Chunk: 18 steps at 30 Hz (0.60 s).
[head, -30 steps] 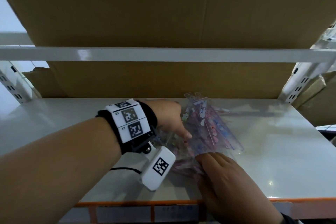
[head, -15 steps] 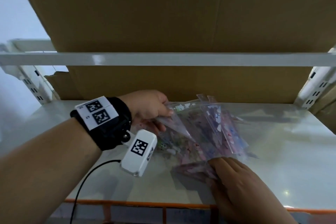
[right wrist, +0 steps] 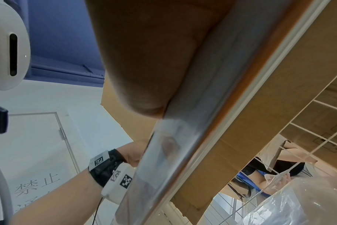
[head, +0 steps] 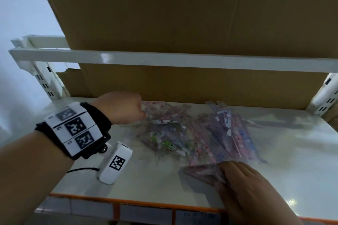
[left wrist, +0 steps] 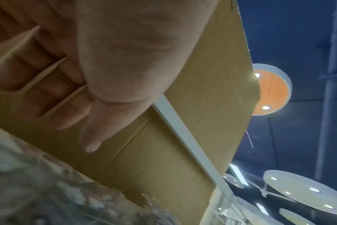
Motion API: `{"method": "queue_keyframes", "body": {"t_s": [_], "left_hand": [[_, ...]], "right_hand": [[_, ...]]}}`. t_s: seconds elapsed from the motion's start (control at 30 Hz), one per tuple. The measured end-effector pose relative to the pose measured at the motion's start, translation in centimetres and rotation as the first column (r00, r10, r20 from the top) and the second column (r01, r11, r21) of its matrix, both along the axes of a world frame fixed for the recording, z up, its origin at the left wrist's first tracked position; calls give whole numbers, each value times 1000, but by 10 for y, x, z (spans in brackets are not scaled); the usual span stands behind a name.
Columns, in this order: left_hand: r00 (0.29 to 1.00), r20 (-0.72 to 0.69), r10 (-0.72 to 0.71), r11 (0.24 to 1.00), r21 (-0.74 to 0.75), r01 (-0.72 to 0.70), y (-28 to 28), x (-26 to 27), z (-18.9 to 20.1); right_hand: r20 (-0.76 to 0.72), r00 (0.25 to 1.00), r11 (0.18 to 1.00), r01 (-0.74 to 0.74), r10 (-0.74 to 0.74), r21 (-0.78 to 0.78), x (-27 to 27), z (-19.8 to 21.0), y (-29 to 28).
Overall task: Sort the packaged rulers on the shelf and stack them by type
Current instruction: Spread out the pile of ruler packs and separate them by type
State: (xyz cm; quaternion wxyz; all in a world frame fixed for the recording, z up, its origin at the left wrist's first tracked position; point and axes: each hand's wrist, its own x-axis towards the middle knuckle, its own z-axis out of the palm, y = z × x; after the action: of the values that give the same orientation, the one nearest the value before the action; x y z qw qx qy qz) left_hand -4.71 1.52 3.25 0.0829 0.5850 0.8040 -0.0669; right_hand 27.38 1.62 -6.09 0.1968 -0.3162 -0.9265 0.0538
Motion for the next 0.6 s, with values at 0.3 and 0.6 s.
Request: {"method": "queue_keyframes", "body": {"t_s": [0.3,0.6], "left_hand": [[892,447,-66,983,-123,135,76,110,-15],[784,593,186,973,-222,-63,108,117,-41]], "right_hand": [[59,998,996,32,-27,-87,5,0,-2],[88,995,985,60,-46,-164,7,8,-5]]}}
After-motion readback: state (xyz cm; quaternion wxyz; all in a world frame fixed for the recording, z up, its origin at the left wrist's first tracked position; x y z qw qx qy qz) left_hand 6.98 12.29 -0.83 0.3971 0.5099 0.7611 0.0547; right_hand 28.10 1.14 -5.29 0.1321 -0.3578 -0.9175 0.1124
